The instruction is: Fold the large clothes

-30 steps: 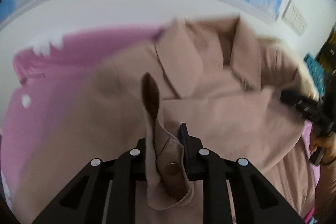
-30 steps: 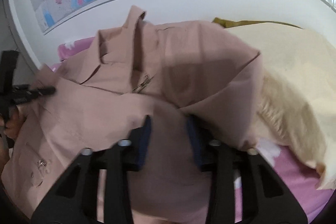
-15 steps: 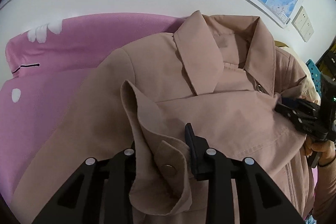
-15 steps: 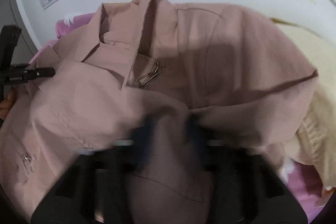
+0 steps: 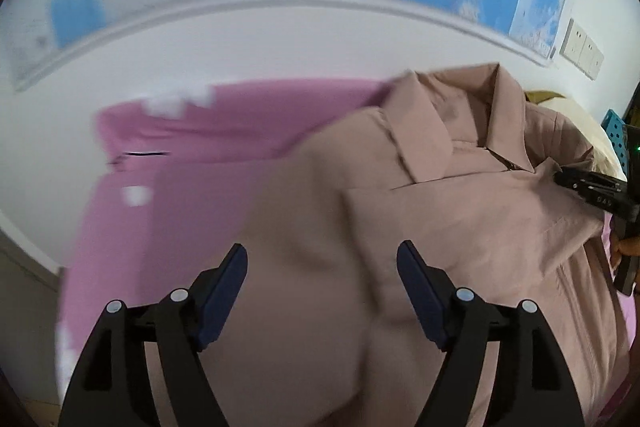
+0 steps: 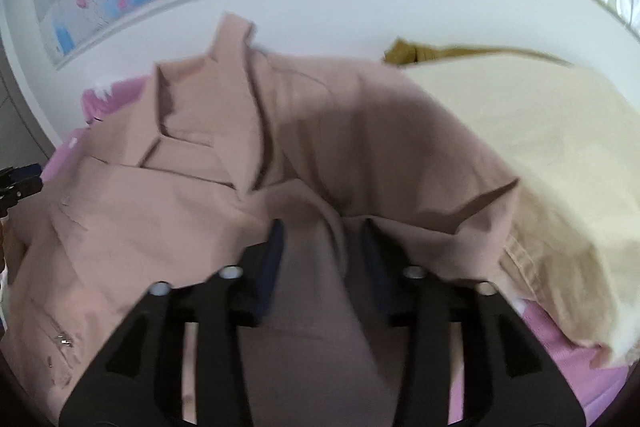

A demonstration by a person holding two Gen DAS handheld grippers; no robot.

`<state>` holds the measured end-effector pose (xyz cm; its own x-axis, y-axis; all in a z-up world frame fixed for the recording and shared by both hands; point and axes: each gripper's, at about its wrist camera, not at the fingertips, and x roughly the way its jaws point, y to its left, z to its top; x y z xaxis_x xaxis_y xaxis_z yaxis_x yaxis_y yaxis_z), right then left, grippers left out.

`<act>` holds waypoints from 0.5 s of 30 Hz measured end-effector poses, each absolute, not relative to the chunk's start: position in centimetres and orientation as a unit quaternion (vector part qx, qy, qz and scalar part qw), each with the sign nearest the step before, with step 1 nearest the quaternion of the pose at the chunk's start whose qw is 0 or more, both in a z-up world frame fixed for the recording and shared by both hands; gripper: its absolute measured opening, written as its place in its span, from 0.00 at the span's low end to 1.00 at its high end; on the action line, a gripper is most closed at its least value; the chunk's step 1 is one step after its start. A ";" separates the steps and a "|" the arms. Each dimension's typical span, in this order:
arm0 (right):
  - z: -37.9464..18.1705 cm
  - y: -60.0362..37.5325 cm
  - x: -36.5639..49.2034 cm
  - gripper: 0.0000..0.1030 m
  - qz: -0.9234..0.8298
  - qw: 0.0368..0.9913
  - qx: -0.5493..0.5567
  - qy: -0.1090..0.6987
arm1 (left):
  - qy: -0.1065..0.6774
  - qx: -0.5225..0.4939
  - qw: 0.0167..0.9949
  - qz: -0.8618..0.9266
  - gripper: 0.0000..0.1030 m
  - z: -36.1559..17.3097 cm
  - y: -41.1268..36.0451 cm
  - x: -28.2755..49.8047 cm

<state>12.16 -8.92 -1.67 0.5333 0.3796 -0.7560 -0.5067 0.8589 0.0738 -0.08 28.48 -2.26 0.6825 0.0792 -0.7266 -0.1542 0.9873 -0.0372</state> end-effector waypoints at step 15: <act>0.2 2.1 0.7 0.66 0.494 0.763 -0.112 0.402 | 0.434 -0.113 0.889 0.096 0.71 -8.4 33.1 -13.0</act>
